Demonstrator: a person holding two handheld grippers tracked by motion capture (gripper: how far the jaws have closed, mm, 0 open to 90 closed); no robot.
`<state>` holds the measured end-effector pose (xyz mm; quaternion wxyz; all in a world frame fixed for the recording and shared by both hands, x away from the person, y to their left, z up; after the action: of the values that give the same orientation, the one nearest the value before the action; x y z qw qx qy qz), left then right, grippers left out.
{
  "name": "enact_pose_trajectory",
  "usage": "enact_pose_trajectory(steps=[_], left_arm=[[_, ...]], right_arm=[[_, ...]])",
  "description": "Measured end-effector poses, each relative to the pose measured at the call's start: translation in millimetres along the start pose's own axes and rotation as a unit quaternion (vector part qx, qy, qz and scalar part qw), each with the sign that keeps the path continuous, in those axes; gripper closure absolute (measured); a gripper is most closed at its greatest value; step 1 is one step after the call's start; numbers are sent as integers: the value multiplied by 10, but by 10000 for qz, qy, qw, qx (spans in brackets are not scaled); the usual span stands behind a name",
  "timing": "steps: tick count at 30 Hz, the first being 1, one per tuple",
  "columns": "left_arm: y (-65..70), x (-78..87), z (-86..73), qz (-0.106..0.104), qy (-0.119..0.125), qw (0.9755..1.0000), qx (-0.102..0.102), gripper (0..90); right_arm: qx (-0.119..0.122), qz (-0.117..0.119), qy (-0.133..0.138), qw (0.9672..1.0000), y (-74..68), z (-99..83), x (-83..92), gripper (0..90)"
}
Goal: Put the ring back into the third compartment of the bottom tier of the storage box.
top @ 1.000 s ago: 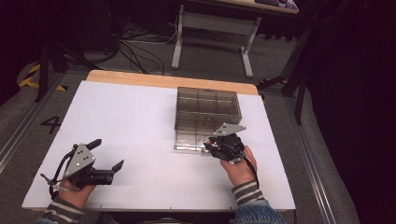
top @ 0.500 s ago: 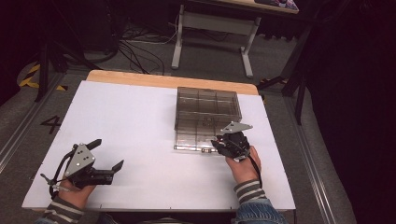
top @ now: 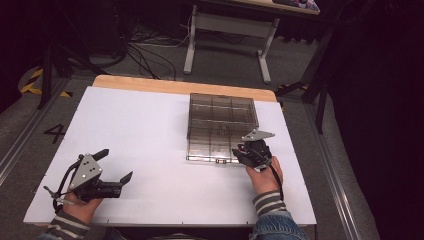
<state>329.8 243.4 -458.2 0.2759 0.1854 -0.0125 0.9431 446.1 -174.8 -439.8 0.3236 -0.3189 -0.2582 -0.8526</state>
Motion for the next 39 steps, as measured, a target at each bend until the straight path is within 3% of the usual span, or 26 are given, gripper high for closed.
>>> enact_pose_trajectory(steps=[19, 30, 32, 39], left_arm=[[7, -13, -6, -7, -29, 10000, 36, 12], [14, -33, -7, -32, -32, 9999, 95, 13], [5, -32, -5, 9, -46, 10000, -5, 13], [1, -23, -5, 15, -35, 10000, -4, 12]], right_arm=[[-96, -196, -257, 9994, 107, -78, -111, 678], [-195, -182, -395, 9989, 166, -127, -184, 678], [-200, -179, -424, 9987, 171, -133, -195, 678], [-209, -137, -500, 9984, 179, -141, -241, 677]])
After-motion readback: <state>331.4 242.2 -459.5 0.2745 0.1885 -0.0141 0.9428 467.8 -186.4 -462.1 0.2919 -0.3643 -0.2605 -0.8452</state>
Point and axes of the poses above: each handheld gripper's, and its own axes: x roughly backward along the jaws, z roughly out of its top, y roughly to its right, the point moved 4 cm from there along -x, roughly forward along the jaws, and after that the axes turned 11 degrees about x, right-handed, at the moved point
